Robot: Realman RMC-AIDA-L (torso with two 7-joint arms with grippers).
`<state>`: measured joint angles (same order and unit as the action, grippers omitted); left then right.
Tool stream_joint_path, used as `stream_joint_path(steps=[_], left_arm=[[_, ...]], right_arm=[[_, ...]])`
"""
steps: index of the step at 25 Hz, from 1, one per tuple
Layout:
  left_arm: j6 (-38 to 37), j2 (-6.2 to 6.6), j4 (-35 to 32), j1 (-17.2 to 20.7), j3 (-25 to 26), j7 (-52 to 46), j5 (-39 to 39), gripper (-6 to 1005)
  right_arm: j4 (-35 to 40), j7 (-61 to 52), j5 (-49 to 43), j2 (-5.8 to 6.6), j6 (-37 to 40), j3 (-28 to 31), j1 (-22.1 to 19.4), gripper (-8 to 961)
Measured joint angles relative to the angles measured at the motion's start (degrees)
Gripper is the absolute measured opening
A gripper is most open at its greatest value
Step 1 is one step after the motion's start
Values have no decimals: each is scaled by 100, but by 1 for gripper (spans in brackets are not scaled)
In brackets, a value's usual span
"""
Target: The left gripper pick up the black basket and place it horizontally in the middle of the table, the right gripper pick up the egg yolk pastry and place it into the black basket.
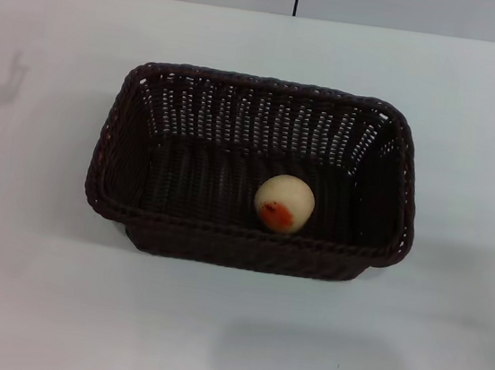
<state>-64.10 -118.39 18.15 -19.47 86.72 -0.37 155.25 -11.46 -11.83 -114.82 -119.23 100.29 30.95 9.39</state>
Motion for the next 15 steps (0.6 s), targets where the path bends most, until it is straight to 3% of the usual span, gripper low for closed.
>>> stream_joint_path(steps=[2,9,15], left_arm=[[-2,0,-25,64,-6,-11,-15,802],[-16,-8,-1,243,16,-14,-37,802],[-19,-18,-39,274,28,8,-39,802]], right_arm=[[42,7,460,-11,-31,258,-194,661],[80,11,925,-13,-82,305,-353,845],[81,14,962,-28,-129,361,-357,845]])
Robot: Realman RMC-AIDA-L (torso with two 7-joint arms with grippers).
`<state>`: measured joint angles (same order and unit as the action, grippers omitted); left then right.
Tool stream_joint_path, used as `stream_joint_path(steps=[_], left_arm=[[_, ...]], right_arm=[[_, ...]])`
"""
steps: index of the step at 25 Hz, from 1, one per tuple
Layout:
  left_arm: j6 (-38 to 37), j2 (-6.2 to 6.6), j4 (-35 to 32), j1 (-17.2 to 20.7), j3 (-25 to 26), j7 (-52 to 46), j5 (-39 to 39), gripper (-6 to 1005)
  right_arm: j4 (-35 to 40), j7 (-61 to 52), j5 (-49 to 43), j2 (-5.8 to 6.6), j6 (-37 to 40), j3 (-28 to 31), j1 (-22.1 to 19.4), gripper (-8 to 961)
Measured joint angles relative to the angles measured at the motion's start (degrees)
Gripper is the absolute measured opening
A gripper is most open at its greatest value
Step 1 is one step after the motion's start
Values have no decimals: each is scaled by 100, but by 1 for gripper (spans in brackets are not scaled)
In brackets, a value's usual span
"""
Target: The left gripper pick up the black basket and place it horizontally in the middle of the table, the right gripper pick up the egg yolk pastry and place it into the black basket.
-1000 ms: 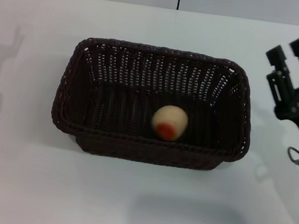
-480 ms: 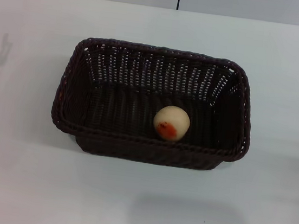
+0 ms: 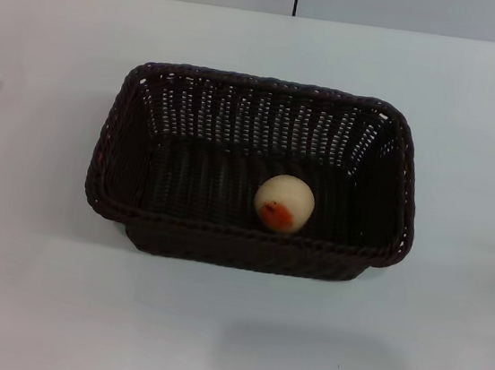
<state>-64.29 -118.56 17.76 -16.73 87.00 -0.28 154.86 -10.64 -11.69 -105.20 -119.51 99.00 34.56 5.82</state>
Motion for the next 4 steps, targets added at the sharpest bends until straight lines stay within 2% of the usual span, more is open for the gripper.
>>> stream_joint_path(steps=[4], left_arm=[[-3,-11,-71,15,-7,-28,-5,802]], right_arm=[[8,0,42,0,-72,3,7,845]])
